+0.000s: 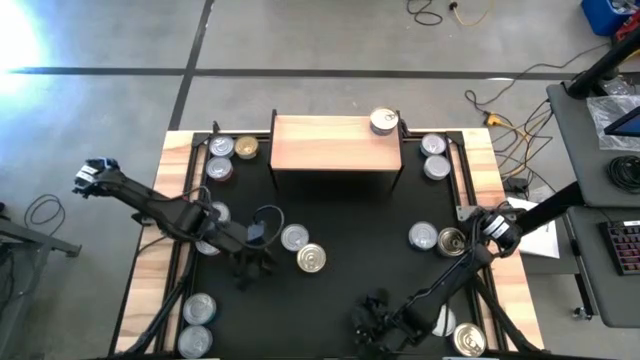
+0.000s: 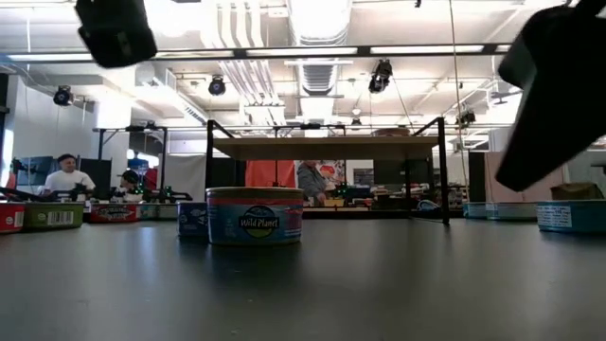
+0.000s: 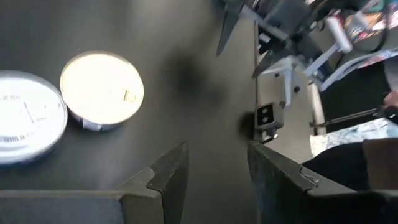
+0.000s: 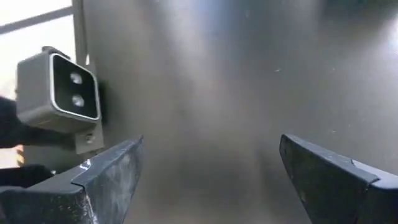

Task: Stack canned seafood by type on shelf
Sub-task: Stack the top blue and pink tuna can on top of the blue and pink tuna can

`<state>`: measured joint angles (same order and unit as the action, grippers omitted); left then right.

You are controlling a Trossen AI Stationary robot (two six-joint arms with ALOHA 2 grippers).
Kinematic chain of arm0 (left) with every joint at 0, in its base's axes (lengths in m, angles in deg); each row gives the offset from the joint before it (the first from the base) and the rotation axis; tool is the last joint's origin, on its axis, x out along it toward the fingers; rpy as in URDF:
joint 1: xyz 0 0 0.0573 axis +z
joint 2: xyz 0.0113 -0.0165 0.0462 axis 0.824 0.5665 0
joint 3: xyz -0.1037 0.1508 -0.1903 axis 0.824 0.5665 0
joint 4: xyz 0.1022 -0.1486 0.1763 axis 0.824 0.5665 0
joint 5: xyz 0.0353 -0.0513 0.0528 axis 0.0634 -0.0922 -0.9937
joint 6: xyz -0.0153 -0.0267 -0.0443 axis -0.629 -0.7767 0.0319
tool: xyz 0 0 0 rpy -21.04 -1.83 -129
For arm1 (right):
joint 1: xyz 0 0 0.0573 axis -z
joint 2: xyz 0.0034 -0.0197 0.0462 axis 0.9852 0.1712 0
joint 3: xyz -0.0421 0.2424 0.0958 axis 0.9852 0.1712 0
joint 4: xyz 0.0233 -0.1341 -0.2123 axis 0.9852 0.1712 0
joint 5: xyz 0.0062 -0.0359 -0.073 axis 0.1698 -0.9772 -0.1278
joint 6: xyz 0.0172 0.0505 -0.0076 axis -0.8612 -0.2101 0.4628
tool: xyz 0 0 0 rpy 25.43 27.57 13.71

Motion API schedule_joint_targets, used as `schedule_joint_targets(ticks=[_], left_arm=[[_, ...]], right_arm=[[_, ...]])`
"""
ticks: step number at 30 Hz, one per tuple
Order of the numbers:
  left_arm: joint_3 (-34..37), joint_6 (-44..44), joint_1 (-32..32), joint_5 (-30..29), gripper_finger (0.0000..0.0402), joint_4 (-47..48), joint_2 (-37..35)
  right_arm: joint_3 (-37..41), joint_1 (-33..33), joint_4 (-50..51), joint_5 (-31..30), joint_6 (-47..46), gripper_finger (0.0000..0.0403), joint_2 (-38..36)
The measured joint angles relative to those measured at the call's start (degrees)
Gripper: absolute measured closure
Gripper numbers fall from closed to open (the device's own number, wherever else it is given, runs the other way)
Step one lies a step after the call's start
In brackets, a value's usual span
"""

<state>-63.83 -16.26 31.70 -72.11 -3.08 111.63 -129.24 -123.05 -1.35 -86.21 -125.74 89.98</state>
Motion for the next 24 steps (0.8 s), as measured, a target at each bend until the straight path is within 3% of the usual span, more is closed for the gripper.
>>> schedule_joint_targets(ticks=[9, 16, 24], left_arm=[[0.2, 0.3, -2.2, -1.3, 0.0253, 0.2, 10.4], [0.2, 0.3, -3.6, 4.0, 0.0253, 0.4, 18.7], [4.9, -0.4, -5.0, 7.1, 0.0253, -2.1, 20.4]], right_arm=[[1.0, 6.8, 0.1, -1.4, 13.3, 0.0037, -1.2], [1.0, 15.1, 0.4, 11.9, 16.2, 0.0037, -3.3], [1.0, 19.7, 0.9, 9.2, 16.7, 0.0037, -5.8]])
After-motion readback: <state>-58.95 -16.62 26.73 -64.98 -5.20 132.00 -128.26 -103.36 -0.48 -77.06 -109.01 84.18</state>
